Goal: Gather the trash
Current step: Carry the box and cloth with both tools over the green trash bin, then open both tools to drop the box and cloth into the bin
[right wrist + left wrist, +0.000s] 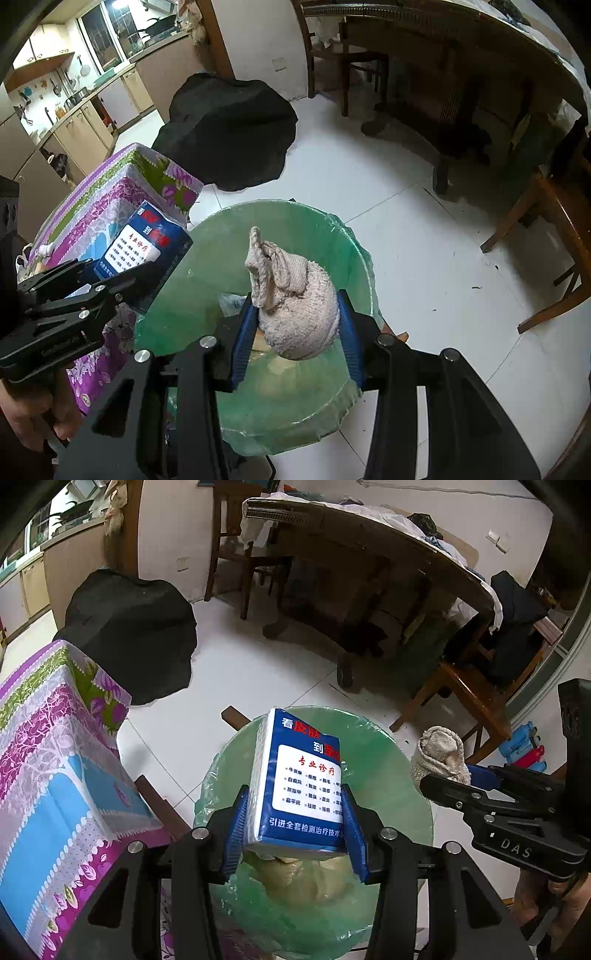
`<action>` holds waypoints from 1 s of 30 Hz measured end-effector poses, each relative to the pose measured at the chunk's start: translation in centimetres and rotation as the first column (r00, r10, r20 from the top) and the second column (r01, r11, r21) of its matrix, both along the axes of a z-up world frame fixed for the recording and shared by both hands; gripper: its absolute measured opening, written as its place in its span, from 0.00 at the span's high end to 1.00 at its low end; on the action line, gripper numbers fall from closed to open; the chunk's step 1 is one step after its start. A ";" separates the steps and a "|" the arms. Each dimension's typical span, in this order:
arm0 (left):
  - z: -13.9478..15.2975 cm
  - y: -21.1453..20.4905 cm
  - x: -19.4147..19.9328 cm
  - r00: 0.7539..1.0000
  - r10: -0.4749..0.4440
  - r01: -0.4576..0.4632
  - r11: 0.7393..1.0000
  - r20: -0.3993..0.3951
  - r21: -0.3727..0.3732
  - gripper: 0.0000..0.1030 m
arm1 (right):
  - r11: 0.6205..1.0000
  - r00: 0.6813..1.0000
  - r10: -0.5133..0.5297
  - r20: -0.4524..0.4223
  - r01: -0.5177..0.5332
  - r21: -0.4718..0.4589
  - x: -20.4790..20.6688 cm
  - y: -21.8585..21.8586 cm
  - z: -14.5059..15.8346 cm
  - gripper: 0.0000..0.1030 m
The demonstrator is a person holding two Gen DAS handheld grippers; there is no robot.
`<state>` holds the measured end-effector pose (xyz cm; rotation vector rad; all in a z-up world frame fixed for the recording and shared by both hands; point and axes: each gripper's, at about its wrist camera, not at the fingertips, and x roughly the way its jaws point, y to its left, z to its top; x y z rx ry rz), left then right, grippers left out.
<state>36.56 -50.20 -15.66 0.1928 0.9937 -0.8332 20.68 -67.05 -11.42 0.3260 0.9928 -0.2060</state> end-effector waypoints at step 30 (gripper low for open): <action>-0.3 0.5 -0.2 0.998 0.047 -0.049 0.997 0.034 0.063 0.19 | 0.999 0.998 -0.049 0.038 0.049 0.000 -0.7 -1.6 0.3 0.45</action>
